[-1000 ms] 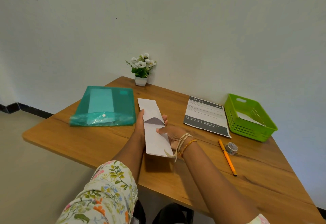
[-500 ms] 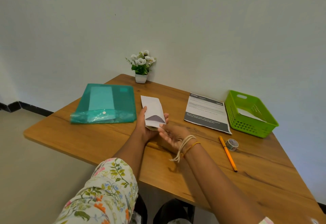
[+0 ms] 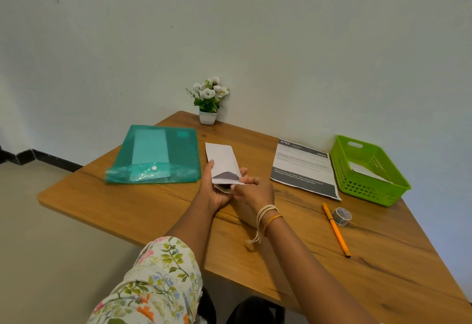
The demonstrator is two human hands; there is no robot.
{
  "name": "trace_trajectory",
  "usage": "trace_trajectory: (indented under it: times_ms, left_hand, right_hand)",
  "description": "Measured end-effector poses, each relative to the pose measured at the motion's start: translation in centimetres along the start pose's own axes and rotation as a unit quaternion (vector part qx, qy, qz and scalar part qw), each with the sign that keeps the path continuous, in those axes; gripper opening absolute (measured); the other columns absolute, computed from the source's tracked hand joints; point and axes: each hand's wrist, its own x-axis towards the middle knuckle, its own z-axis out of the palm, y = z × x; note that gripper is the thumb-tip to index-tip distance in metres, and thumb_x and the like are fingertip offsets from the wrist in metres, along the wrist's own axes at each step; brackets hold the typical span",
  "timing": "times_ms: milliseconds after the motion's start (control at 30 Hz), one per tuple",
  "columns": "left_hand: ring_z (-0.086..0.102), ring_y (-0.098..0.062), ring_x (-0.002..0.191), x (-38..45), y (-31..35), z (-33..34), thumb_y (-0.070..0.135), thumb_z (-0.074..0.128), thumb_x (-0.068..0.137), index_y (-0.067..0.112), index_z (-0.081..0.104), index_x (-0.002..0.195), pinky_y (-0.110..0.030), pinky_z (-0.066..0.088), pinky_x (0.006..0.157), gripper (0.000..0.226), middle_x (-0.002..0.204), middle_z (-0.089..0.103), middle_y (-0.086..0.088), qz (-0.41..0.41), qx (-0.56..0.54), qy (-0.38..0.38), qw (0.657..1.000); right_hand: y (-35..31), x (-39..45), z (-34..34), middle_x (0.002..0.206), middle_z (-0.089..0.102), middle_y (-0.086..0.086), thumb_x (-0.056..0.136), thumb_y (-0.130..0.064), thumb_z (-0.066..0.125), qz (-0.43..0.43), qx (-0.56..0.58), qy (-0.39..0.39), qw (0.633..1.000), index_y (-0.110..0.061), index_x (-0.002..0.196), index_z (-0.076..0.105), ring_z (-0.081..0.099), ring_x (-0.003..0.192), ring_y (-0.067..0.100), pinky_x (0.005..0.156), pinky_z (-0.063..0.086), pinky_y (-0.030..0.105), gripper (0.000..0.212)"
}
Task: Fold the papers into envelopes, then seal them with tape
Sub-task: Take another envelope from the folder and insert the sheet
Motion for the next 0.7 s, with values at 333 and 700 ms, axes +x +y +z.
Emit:
trace_trajectory:
  times_ms: [333,700]
  left_hand:
    - [0.064,-0.047,0.1,0.0,-0.1,0.2,0.051,0.06,0.085,0.0,0.043,0.121,-0.059,0.052,0.083,0.064,0.11,0.063,-0.034,-0.016,-0.015,-0.003,1.0]
    - [0.059,-0.038,0.108,-0.2,-2.7,2.0,0.003,0.046,0.096,-0.006,0.037,0.135,-0.049,0.051,0.089,0.041,0.126,0.055,-0.027,0.064,0.222,0.111,0.967]
  right_hand:
    - [0.6,2.3,0.1,0.084,0.069,-0.005,0.064,-0.026,0.086,-0.044,-0.084,0.009,0.995,-0.017,0.077,0.057,0.067,0.059,0.012,0.046,0.049,0.023,0.033]
    - [1.8,2.3,-2.9,0.111,0.055,0.021,0.088,-0.01,0.052,0.175,0.233,-0.02,0.956,-0.005,0.117,0.05,0.059,0.076,0.029,0.057,0.051,0.035,0.03]
